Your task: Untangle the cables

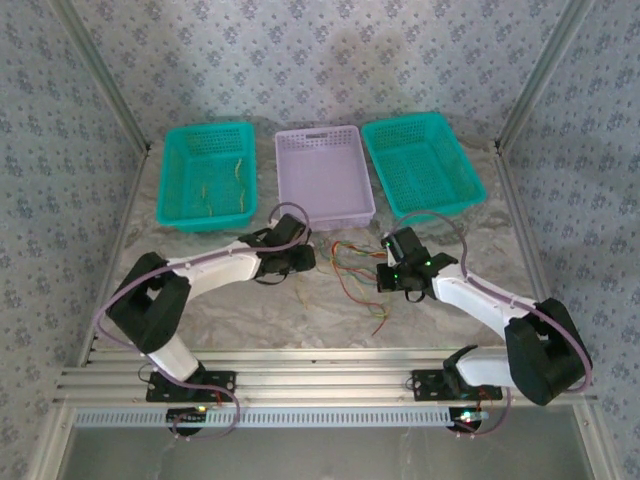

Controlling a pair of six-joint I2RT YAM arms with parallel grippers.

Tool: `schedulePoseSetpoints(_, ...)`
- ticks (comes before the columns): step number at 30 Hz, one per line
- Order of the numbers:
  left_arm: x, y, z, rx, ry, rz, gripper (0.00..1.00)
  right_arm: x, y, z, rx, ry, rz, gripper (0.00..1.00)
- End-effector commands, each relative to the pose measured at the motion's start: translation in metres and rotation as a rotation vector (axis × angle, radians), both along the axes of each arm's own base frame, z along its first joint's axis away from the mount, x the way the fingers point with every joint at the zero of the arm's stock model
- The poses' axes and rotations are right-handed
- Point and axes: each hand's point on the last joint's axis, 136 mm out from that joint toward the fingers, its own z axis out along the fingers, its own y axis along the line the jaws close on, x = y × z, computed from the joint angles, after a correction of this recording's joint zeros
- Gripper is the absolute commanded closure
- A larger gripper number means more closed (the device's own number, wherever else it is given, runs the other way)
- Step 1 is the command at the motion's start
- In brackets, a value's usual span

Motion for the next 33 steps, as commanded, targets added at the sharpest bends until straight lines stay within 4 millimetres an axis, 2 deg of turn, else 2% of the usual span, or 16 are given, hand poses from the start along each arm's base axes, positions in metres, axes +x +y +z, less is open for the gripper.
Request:
schedulePoseSetpoints(1, 0.012, -0.003, 0.007, 0.022, -0.036, 0.003, 0.52, -0.002, 0.004, 0.005, 0.019, -0.020, 0.024, 1.00)
schedulePoseSetpoints(3, 0.015, -0.003, 0.005, 0.036, -0.034, 0.005, 0.57, -0.002, 0.004, 0.006, 0.020, -0.022, 0.023, 1.00)
schedulePoseSetpoints(8, 0.016, -0.001, 0.002, 0.068, -0.024, 0.004, 0.58, -0.002, 0.004, 0.006, 0.019, -0.026, 0.026, 1.00)
schedulePoseSetpoints(10, 0.015, 0.001, 0.000, 0.071, -0.024, 0.008, 0.61, -0.003, 0.004, 0.007, 0.022, -0.030, 0.028, 1.00)
schedulePoseSetpoints(12, 0.015, 0.002, -0.002, 0.082, -0.022, 0.009, 0.67, -0.003, 0.005, 0.006, 0.025, -0.028, 0.027, 1.00)
schedulePoseSetpoints(17, 0.016, 0.006, -0.004, 0.112, -0.022, 0.008, 0.98, -0.002, 0.005, 0.008, 0.022, -0.034, 0.027, 1.00)
schedulePoseSetpoints(19, 0.015, 0.007, -0.001, 0.115, -0.022, 0.008, 1.00, -0.002, 0.003, 0.008, 0.020, -0.033, 0.024, 1.00)
schedulePoseSetpoints(24, 0.012, 0.015, 0.024, 0.114, -0.063, 0.006, 1.00, -0.002, 0.002, 0.006, 0.013, -0.030, 0.019, 1.00)
schedulePoseSetpoints(27, 0.008, 0.020, 0.048, 0.095, -0.096, 0.003, 1.00, -0.002, 0.001, 0.004, 0.006, -0.027, 0.016, 1.00)
schedulePoseSetpoints(33, -0.008, 0.036, 0.108, 0.022, -0.187, 0.011, 1.00, -0.002, -0.002, -0.008, -0.024, 0.008, -0.001, 1.00)
